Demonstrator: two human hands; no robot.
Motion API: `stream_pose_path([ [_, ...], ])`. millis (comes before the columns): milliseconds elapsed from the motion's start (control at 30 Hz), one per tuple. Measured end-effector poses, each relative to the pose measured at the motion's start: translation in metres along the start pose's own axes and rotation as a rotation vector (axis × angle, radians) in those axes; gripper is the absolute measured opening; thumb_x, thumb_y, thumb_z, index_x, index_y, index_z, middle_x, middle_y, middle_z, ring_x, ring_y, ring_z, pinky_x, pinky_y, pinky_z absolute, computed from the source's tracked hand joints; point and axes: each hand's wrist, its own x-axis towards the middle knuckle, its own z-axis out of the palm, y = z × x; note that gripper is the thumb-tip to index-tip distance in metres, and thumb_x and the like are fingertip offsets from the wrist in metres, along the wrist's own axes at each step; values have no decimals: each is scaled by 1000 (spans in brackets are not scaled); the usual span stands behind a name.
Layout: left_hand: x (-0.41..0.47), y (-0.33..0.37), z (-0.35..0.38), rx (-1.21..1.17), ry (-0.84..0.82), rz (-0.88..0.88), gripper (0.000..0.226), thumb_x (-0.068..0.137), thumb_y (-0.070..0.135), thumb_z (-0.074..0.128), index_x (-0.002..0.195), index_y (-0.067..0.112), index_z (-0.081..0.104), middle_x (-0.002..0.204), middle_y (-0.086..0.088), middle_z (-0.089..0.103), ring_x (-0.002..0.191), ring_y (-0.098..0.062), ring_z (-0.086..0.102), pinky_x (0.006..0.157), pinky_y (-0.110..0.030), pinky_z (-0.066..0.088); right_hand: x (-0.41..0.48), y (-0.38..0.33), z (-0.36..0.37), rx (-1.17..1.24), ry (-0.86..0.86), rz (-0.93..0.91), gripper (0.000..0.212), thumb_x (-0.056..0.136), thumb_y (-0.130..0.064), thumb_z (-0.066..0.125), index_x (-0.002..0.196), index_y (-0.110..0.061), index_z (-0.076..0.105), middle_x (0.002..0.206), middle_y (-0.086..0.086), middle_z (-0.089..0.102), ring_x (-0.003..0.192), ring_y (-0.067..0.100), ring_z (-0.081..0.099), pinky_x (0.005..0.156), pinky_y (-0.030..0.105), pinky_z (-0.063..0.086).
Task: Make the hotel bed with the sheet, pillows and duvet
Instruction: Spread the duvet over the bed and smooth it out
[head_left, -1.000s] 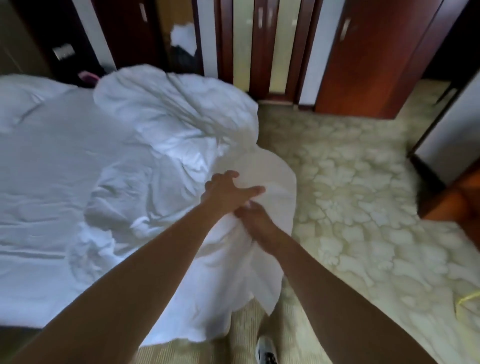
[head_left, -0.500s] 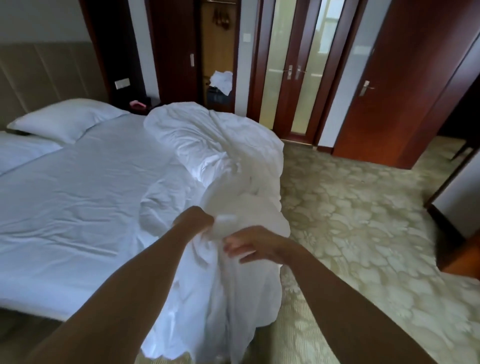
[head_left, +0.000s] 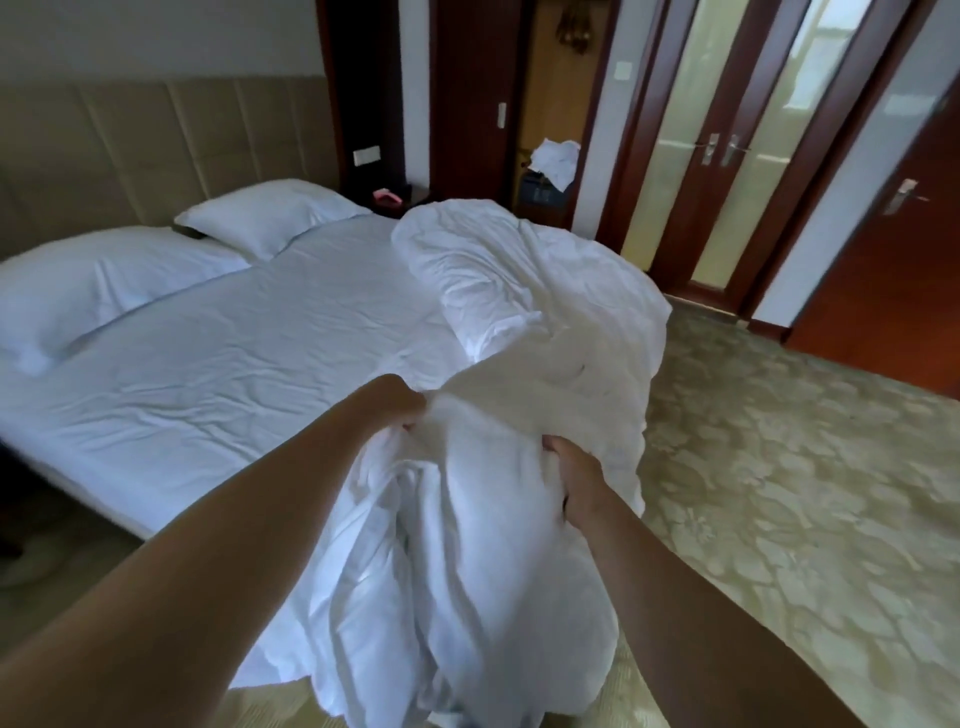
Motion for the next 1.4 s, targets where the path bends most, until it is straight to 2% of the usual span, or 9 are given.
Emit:
stream_pose_path([
  [167, -2, 13, -11, -195, -218, 138, 68, 74, 47, 76, 132, 20, 53, 127, 3, 57, 114, -14, 54, 94, -25, 44, 14, -64, 70, -108, -253, -154, 48, 68, -24, 76, 110, -4, 66, 99, 17, 71, 85, 32, 69, 73, 36, 54],
  [300, 4, 30, -3, -239, -224, 53, 85, 56, 73, 72, 131, 43, 46, 130, 13, 48, 119, -12, 46, 92, -34, 48, 9, -88, 117, -280, -510, -194, 32, 78, -23, 72, 104, -3, 71, 99, 18, 73, 88, 27, 71, 72, 30, 56],
  [467, 32, 2, -14, -330, 85, -77, 53, 70, 20, 77, 116, 5, 57, 106, -10, 65, 96, -22, 62, 70, -27, 46, 12, -103, 155, -314, -724, -19, 43, 90, -18, 56, 125, 8, 59, 119, 24, 63, 100, 29, 62, 90, 32, 47],
  [600, 52, -40, -44, -152, 264, -121, 6, 78, 10, 58, 84, 13, 59, 79, -5, 60, 87, -24, 65, 64, -27, 42, 25, -109, 191, -369, -683, -25, 43, 95, -41, 46, 114, -8, 65, 103, 15, 70, 94, 28, 63, 93, 39, 46],
  [733, 66, -84, -78, 176, 397, 49, 9, 80, 12, 52, 81, 20, 54, 99, -5, 63, 100, -29, 61, 70, -27, 39, 44, -103, 226, -261, -338, -31, 61, 81, -64, 59, 117, -14, 60, 107, 11, 70, 94, 27, 66, 78, 36, 52],
  [867, 84, -139, -122, 259, 329, 293, 16, 80, 11, 52, 90, 19, 62, 101, -2, 68, 101, -24, 61, 75, -27, 43, 159, -60, 274, -328, 9, -10, 136, 17, -76, 82, 132, -15, 42, 125, 5, 56, 107, 31, 59, 90, 49, 48],
  [1100, 118, -242, -214, 207, 124, 324, 33, 68, -4, 51, 85, 22, 65, 91, 0, 70, 92, -19, 63, 75, -29, 50, 52, -54, 413, -138, 7, -57, 32, 86, -5, 57, 116, 5, 56, 84, 12, 55, 94, 29, 56, 97, 49, 49],
  [1267, 142, -315, -265, 182, 148, 208, 31, 63, -10, 57, 65, 19, 46, 65, 5, 51, 74, -20, 53, 57, -25, 38, 41, -58, 496, 45, 13, -59, 45, 80, -12, 70, 121, -6, 51, 92, 12, 55, 88, 28, 58, 77, 42, 56],
  [1400, 174, -370, -310, 189, 179, 213, 20, 75, -3, 52, 83, 14, 58, 87, -4, 61, 85, -24, 57, 64, -26, 37, 60, -67, 562, 165, 45, -22, 60, 75, -15, 72, 129, -11, 47, 120, 17, 53, 105, 36, 57, 65, 45, 56],
])
